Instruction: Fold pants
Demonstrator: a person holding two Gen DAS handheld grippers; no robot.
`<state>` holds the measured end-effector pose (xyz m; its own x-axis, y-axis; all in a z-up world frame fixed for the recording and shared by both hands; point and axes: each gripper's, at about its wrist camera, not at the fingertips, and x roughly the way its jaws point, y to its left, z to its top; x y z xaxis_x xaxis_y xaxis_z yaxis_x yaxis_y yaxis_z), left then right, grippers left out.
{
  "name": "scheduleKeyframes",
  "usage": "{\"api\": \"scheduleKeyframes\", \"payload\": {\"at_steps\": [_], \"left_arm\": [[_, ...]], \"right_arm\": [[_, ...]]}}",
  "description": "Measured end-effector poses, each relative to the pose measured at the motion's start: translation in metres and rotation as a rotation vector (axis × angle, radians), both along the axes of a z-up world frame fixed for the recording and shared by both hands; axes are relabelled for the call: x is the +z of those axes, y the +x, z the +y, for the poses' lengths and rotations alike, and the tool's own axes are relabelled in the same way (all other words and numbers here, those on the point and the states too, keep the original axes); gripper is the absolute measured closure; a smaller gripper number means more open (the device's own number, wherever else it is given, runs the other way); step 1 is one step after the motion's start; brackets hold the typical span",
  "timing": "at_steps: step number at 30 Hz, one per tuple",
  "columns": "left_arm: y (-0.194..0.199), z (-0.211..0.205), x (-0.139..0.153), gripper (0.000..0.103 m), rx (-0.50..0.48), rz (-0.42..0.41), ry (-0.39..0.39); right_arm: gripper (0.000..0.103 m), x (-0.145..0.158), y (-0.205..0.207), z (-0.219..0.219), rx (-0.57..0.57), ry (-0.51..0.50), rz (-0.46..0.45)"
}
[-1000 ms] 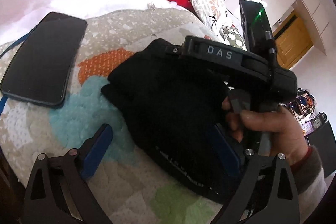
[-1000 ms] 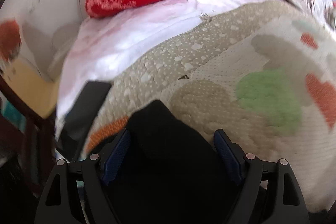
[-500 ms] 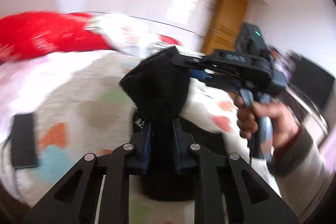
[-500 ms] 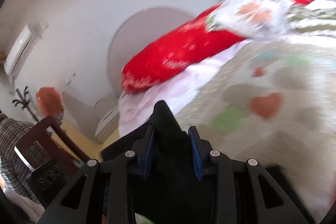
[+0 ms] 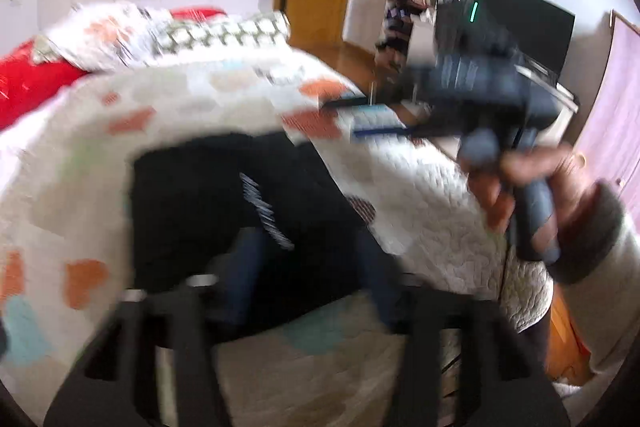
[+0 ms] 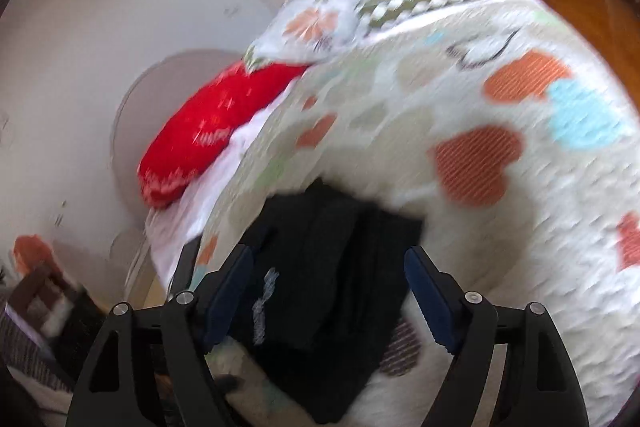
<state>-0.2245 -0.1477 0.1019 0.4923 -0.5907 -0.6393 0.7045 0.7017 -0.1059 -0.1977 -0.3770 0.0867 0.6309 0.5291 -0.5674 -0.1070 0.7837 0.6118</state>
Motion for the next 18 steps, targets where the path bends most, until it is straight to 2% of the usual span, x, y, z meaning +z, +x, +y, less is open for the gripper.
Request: {"api": "scheduleKeyframes", "payload": {"at_steps": [2,5,8,9,11,13,18], "left_arm": [[0.01,0.025,0.012,0.038,0.059,-0.021,-0.013],[0.026,0.045,0.013,0.038,0.157,-0.028,-0.006],[0.048,0.067,0.002,0.038,0.248,0.036,-0.036],[0.05,0.071,0.0,0.038,0.264,0.048,-0.044],[0.062,0.076,-0.005,0.038,0.308,0.066,-0.038],[0.064,0.079,-0.006,0.038,0.337,0.065,-0.028],[0.06,0.083,0.0,0.038,0.331,0.06,-0.059]], "right_arm": [[0.022,-0.013,0.004,0.013,0.032,-0.008,0.02],[0.022,-0.037,0.014,0.028,0.021,-0.038,0.09],[0.025,-0.053,0.019,0.037,0.01,-0.047,0.093],[0.03,-0.056,0.019,0.037,-0.009,-0.035,0.075],[0.076,-0.057,0.02,0.036,-0.018,0.012,0.078],[0.084,-0.045,0.017,0.038,0.016,0.042,0.035],[0.085,0.014,-0.025,0.038,0.054,-0.05,-0.111]]}}
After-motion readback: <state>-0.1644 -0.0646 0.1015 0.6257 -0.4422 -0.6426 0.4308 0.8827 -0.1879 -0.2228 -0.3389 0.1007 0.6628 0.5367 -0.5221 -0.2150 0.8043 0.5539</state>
